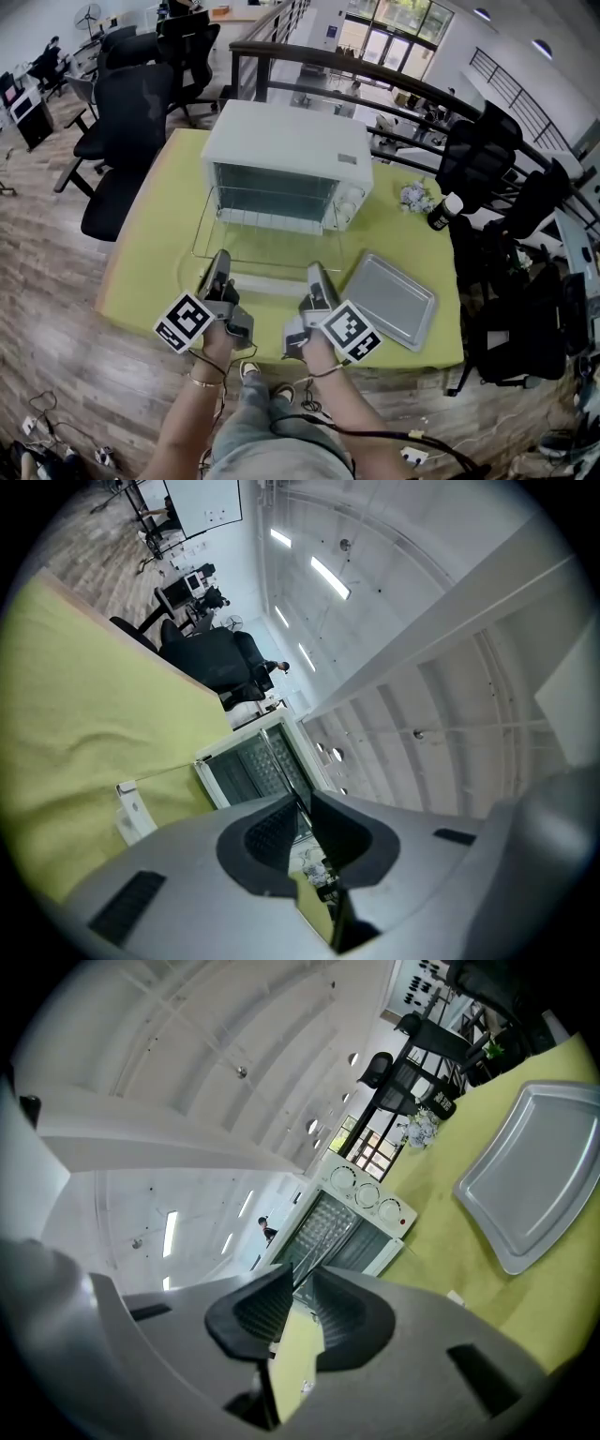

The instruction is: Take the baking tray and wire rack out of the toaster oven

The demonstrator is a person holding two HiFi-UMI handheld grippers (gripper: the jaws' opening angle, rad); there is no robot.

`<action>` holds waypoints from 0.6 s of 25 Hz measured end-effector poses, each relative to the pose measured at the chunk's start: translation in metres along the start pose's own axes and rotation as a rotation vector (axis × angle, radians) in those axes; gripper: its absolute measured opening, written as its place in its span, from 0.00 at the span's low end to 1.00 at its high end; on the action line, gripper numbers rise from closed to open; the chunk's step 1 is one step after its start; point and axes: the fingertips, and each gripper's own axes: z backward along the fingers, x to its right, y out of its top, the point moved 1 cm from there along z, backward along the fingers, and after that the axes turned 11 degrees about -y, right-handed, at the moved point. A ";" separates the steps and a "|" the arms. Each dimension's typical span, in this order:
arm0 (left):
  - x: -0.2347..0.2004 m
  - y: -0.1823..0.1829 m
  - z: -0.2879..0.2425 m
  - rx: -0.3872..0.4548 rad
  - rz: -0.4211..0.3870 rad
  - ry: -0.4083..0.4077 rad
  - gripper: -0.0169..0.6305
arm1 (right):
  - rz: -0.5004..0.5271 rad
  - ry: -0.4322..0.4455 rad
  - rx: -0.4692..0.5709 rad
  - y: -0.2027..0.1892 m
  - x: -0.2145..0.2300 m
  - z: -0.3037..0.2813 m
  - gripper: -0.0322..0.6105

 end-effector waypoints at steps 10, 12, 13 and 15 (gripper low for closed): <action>0.032 -0.038 0.012 -0.051 -0.019 -0.032 0.09 | 0.000 -0.016 0.047 0.021 0.021 0.048 0.15; 0.040 -0.049 0.012 -0.067 -0.019 -0.039 0.09 | -0.001 -0.024 0.059 0.028 0.027 0.059 0.15; 0.045 -0.055 0.011 -0.079 -0.020 -0.045 0.09 | -0.004 -0.030 0.068 0.032 0.031 0.065 0.15; 0.053 -0.068 0.007 -0.110 -0.025 -0.061 0.09 | -0.012 -0.046 0.094 0.041 0.040 0.077 0.15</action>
